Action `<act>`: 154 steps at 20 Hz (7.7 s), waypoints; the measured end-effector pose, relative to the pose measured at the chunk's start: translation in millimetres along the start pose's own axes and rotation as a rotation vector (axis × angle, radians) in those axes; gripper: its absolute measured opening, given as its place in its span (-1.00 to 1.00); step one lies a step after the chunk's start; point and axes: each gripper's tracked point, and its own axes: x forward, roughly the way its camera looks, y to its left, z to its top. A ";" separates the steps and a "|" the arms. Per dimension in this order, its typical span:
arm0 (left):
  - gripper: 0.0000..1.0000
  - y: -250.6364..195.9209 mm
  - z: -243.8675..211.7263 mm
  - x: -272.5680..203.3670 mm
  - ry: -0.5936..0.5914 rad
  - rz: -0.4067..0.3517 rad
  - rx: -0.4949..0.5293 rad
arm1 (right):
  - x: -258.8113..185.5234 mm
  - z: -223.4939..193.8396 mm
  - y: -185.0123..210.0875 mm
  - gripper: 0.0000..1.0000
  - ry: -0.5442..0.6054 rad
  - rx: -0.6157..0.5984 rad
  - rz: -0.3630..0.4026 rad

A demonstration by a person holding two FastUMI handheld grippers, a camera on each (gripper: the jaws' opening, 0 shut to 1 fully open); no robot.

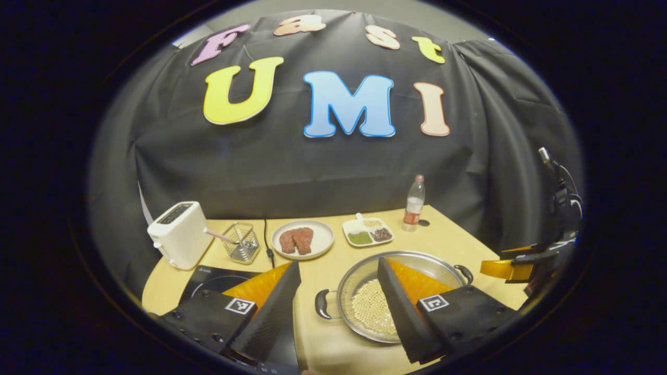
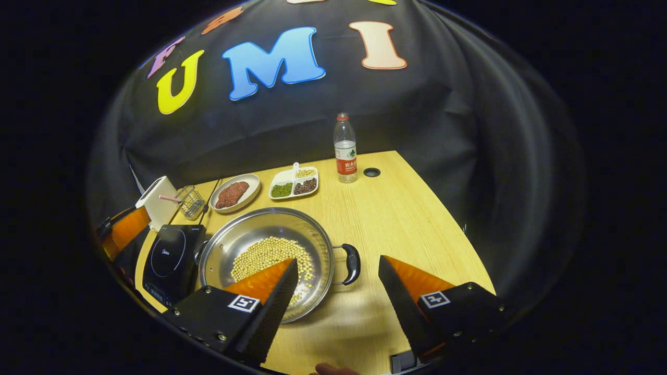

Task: First push the handle of the pot to place it horizontally, then grasp the pot with both hands and set it on the induction cooktop.

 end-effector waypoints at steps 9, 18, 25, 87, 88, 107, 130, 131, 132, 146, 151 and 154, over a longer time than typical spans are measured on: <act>1.00 14.4 -97.5 78.5 0.148 0.031 -0.022 | 52.3 -27.0 -7.7 0.93 0.005 -0.023 -0.037; 0.98 19.4 -133.4 110.5 0.217 0.024 -0.011 | 99.6 -41.1 -7.6 0.94 0.043 -0.009 -0.052; 0.76 21.2 -142.9 125.7 0.240 0.013 -0.002 | 122.7 -63.1 -13.8 0.90 0.115 0.028 -0.082; 0.25 262.7 -69.9 -33.3 0.165 0.130 -0.069 | 15.5 -34.9 246.9 0.27 0.154 -0.037 0.077; 0.25 270.4 -72.1 -33.4 0.168 0.133 -0.071 | 18.4 -36.9 253.7 0.27 0.158 -0.039 0.083; 0.25 379.0 -104.6 5.0 0.179 0.152 -0.088 | 67.8 -52.5 343.4 0.27 0.213 -0.059 0.103; 0.32 400.9 -130.0 36.6 0.206 0.127 -0.113 | 92.8 -66.9 362.0 0.27 0.252 -0.067 0.088; 0.32 401.2 -129.3 36.0 0.197 0.128 -0.117 | 92.9 -66.2 362.4 0.27 0.249 -0.067 0.089; 0.25 402.5 -130.6 36.4 0.196 0.133 -0.120 | 92.6 -66.9 363.3 0.27 0.251 -0.070 0.094; 0.83 403.0 -66.0 -8.6 0.049 0.209 -0.150 | 62.9 -6.4 344.7 0.53 0.041 -0.066 0.116; 0.89 354.6 19.2 -49.8 -0.070 0.196 -0.123 | 22.9 57.0 320.6 0.71 -0.121 -0.071 0.136; 0.88 309.4 60.8 -71.8 -0.136 0.169 -0.132 | -3.3 91.0 303.1 0.74 -0.219 -0.078 0.126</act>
